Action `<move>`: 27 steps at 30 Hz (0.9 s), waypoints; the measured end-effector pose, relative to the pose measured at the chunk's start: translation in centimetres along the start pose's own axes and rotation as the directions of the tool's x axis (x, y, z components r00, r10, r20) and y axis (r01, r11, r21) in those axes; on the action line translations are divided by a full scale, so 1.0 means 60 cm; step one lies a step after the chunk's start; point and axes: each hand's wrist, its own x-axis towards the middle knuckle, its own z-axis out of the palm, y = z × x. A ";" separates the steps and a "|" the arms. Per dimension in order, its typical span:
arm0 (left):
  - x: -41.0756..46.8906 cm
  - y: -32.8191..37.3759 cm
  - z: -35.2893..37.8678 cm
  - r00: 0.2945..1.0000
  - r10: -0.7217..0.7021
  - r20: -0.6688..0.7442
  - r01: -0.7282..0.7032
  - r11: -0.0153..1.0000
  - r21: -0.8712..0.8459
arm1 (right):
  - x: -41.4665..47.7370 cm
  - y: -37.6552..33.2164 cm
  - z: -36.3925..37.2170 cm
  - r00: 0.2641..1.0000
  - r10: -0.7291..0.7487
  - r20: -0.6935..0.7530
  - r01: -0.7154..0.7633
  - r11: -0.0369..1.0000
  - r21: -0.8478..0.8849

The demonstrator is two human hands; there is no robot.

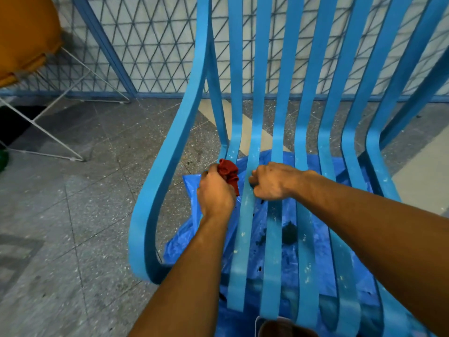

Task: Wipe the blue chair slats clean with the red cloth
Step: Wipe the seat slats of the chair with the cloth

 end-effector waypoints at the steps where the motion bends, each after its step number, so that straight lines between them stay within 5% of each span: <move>1: 0.015 0.006 0.004 0.999 -0.020 -0.026 0.019 0.998 -0.055 | 0.000 0.001 0.000 1.000 -0.005 -0.001 0.005 1.000 -0.005; 6: 0.097 0.054 0.014 0.992 0.003 -0.127 -0.030 0.978 -0.207 | 0.004 0.003 -0.002 0.999 -0.013 -0.029 0.012 1.000 -0.027; 9: 0.130 0.097 0.015 0.993 0.114 -0.037 -0.119 0.966 -0.231 | 0.013 0.005 -0.001 0.997 -0.008 -0.075 0.004 0.999 -0.047; 14: 0.154 0.111 0.038 0.954 0.219 0.203 -0.230 0.973 0.032 | 0.015 0.002 -0.008 0.997 0.015 -0.076 -0.022 0.996 -0.087; 27: 0.072 0.034 0.018 0.954 0.271 0.132 -0.298 0.911 0.286 | 0.001 -0.012 -0.024 0.999 0.047 -0.018 -0.048 0.995 -0.093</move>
